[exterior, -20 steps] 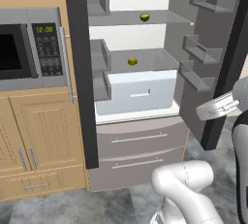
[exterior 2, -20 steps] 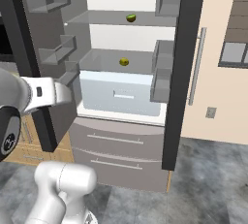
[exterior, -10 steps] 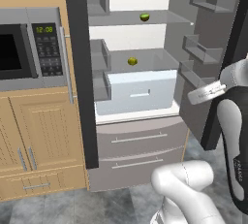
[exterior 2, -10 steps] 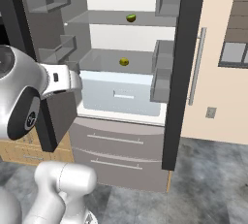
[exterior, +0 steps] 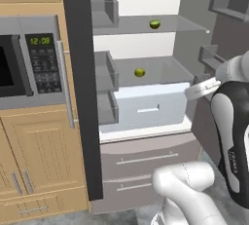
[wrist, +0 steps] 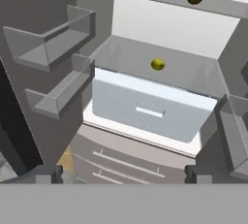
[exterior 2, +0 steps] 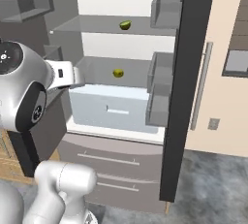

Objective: Retrieve the kiwi and pear from the fridge and place them into the bowl on the dining table.

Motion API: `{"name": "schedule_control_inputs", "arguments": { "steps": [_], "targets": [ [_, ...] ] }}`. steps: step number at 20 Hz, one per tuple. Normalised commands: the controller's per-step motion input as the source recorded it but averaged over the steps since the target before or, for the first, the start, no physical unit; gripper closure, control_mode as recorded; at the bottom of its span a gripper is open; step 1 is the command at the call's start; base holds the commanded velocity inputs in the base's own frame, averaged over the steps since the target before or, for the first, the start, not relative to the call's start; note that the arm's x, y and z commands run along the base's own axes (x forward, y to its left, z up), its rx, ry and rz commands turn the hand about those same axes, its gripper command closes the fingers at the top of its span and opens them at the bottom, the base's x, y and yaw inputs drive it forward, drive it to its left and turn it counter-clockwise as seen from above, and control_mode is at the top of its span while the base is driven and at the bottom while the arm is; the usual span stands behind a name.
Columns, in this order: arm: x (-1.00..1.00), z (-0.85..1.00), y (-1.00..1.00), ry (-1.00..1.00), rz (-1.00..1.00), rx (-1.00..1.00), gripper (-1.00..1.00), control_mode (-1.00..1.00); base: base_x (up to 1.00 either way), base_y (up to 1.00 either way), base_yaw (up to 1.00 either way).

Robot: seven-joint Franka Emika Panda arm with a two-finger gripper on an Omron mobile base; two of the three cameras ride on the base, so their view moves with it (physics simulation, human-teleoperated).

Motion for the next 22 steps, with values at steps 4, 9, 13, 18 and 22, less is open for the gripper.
{"name": "schedule_control_inputs", "arguments": {
  "steps": [4, 9, 13, 18, 22],
  "targets": [
    [0.0, 0.0, 0.0, 0.0, 0.0, 0.0, -1.0, 1.0, 0.86, -0.06, 0.0],
    [0.0, 0.0, 0.0, 0.0, 0.0, 0.0, -1.0, 1.0, 1.0, -0.16, 0.0],
    [0.0, 0.0, 0.0, 0.0, 0.0, 0.0, -1.0, 1.0, 1.0, -0.18, 0.0],
    [0.0, 0.0, 0.0, 0.0, 0.0, 0.0, -1.0, 1.0, 0.94, -0.19, 0.0],
    [0.41, 0.0, -0.11, 0.0, 0.0, 0.02, -1.0, -1.0, 0.43, -0.11, 0.0]
  ]
}}
